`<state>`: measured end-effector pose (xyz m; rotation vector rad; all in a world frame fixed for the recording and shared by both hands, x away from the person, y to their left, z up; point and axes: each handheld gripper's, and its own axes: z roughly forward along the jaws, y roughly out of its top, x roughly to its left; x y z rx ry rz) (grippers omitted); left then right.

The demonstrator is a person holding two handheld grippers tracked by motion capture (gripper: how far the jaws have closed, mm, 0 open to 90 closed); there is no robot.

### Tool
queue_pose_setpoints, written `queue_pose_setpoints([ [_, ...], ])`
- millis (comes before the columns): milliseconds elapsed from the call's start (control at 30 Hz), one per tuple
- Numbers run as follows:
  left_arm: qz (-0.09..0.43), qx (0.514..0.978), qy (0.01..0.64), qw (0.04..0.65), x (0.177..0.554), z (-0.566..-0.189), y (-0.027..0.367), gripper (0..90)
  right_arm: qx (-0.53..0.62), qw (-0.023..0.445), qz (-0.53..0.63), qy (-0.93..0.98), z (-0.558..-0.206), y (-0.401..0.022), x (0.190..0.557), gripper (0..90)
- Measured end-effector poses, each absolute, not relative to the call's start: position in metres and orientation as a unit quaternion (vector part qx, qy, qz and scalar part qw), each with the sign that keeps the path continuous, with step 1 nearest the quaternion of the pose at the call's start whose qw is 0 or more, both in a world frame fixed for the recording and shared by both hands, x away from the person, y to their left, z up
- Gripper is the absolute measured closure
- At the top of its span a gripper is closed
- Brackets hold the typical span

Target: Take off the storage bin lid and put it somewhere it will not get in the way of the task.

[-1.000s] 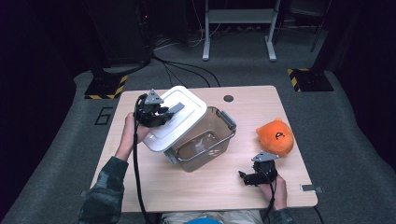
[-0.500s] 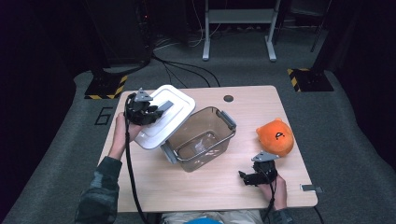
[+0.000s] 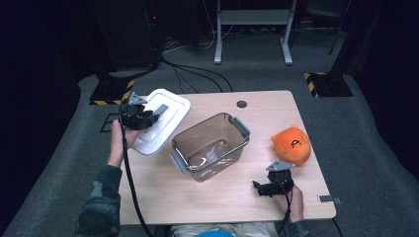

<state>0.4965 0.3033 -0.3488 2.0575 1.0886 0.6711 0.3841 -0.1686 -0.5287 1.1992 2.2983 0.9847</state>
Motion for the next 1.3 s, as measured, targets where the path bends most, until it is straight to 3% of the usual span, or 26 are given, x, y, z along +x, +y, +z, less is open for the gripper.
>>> queue_pose_setpoints([
  [600, 0.257, 0.759, 0.503, 0.323, 0.517, -0.384, 0.341, 66.1, 0.426, 0.183, 0.349, 0.814, -0.529, -0.169, 0.384, 6.5],
  [1300, 0.225, 0.722, 0.589, 0.285, 0.536, -0.441, 0.356, 66.1, 0.427, 0.183, 0.349, 0.814, -0.529, -0.168, 0.384, 6.5],
])
